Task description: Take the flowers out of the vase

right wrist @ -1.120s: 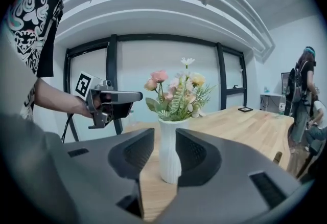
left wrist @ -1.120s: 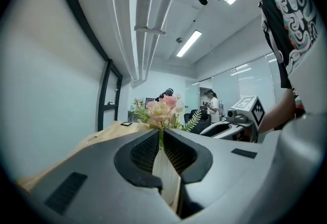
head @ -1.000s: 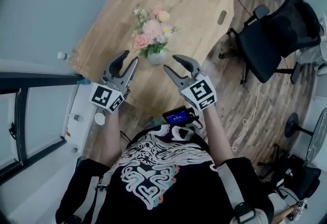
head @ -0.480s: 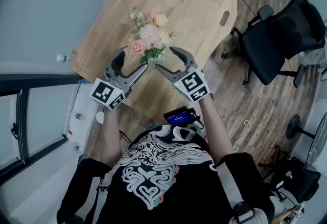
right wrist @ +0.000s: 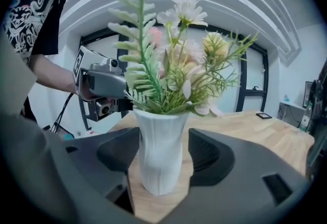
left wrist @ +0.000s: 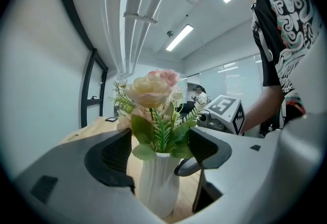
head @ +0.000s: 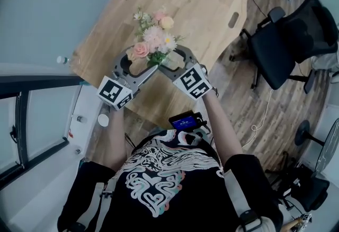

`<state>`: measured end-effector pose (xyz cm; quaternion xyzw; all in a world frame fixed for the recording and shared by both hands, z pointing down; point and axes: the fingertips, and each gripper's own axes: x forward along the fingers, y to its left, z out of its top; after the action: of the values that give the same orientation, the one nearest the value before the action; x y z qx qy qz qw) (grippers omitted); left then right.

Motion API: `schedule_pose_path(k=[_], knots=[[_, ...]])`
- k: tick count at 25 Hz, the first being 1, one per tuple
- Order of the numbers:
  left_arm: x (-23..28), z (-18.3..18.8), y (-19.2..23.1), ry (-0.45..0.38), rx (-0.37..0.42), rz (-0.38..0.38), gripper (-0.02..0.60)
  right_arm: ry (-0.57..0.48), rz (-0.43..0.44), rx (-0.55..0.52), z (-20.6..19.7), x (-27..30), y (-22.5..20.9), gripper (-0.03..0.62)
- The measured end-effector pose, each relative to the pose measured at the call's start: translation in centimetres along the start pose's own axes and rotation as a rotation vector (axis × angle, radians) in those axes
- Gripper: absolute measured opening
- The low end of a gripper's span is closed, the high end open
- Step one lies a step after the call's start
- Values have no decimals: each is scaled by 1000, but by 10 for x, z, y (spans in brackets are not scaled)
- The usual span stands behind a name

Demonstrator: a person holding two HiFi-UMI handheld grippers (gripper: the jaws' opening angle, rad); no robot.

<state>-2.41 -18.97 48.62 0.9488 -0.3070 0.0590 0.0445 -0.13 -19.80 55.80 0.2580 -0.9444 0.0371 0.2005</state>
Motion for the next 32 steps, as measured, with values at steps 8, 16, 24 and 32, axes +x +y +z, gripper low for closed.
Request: schedule_pose_path(k=[8,16,24,32], knots=[[10,2,0,-3,32,14,331,-2,16,-52,3,4,10,288],[17,6,2,-3,57,20,328,14,19,-90,5,7,18,273],[10,6,10,-35,-20,40,84,14,14,-94,6,8,17,273],[3,8,18,-62,-43,80,57,-3,-11,-75,7,13,19,268]])
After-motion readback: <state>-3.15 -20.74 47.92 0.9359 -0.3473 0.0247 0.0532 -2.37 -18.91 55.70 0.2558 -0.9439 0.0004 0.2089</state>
